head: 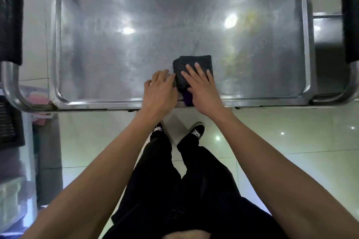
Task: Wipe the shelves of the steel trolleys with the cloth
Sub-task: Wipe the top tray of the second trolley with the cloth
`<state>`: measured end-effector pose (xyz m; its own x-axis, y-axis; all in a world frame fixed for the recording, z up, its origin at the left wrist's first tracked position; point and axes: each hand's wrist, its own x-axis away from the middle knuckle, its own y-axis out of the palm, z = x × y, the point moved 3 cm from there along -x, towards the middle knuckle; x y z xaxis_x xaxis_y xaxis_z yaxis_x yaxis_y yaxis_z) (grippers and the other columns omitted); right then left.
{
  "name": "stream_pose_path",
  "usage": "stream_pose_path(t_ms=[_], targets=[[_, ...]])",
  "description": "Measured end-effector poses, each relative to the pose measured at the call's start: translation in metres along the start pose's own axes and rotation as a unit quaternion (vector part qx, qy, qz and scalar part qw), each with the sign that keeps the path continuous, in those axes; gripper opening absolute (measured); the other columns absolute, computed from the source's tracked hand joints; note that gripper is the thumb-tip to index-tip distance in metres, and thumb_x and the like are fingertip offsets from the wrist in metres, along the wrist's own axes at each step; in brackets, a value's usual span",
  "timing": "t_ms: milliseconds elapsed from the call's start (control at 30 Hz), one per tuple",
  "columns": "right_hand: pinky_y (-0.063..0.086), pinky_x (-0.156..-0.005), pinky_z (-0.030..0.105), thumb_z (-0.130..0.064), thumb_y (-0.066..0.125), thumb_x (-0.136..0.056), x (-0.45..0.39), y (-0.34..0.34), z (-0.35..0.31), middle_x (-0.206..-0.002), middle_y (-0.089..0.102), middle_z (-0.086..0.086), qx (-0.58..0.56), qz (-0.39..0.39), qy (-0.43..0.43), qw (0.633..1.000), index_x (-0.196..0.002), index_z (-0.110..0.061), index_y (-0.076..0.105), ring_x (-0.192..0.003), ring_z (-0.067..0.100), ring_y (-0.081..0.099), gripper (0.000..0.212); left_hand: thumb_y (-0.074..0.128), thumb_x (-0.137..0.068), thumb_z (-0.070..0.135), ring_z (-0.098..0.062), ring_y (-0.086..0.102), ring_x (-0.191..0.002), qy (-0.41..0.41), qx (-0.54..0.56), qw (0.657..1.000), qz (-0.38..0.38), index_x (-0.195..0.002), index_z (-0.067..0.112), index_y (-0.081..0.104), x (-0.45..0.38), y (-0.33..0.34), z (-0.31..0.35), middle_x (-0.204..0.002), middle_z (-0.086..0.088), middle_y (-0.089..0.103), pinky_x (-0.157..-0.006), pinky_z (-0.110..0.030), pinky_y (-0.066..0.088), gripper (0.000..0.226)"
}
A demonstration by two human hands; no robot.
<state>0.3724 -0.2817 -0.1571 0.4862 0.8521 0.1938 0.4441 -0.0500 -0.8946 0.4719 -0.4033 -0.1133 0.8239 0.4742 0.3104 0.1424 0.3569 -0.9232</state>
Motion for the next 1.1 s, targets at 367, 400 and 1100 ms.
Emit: stream_pose_path(t_ms=[367,400,1100], targets=[[-0.004,-0.124,0.044,-0.007,0.053,-0.098,-0.067,-0.024,0.03,-0.167,0.009,-0.006,-0.018,-0.001,-0.003,1.0,-0.157,-0.024,0.025,-0.154,0.016,-0.006,0.067,0.044,-0.1,0.029,-0.025,0.032,-0.143,-0.03,0.014,0.999,0.026,-0.141,0.018,0.048,-0.063,-0.014,-0.016,-0.151,-0.005,0.042,-0.11,-0.049,0.033,0.042],[-0.004,-0.125,0.045,-0.008,0.052,-0.098,-0.077,-0.028,0.032,-0.167,0.009,-0.005,-0.014,-0.002,0.0,1.0,-0.157,-0.024,0.024,-0.154,0.017,-0.006,0.067,0.044,-0.1,0.028,-0.025,0.033,-0.142,-0.029,0.018,0.999,0.029,-0.14,0.017,0.049,-0.072,-0.017,-0.017,-0.15,-0.005,0.043,-0.11,-0.049,0.033,0.042],[-0.003,-0.123,0.046,-0.009,0.047,-0.098,-0.269,-0.088,0.076,-0.168,0.005,-0.001,0.007,0.014,0.042,0.999,-0.158,-0.027,0.022,-0.154,0.021,-0.004,0.067,0.052,-0.094,0.027,-0.027,0.041,-0.136,-0.04,0.034,0.998,0.045,-0.128,0.008,0.057,-0.253,-0.055,-0.015,-0.146,-0.008,0.046,-0.107,-0.049,0.041,0.039]])
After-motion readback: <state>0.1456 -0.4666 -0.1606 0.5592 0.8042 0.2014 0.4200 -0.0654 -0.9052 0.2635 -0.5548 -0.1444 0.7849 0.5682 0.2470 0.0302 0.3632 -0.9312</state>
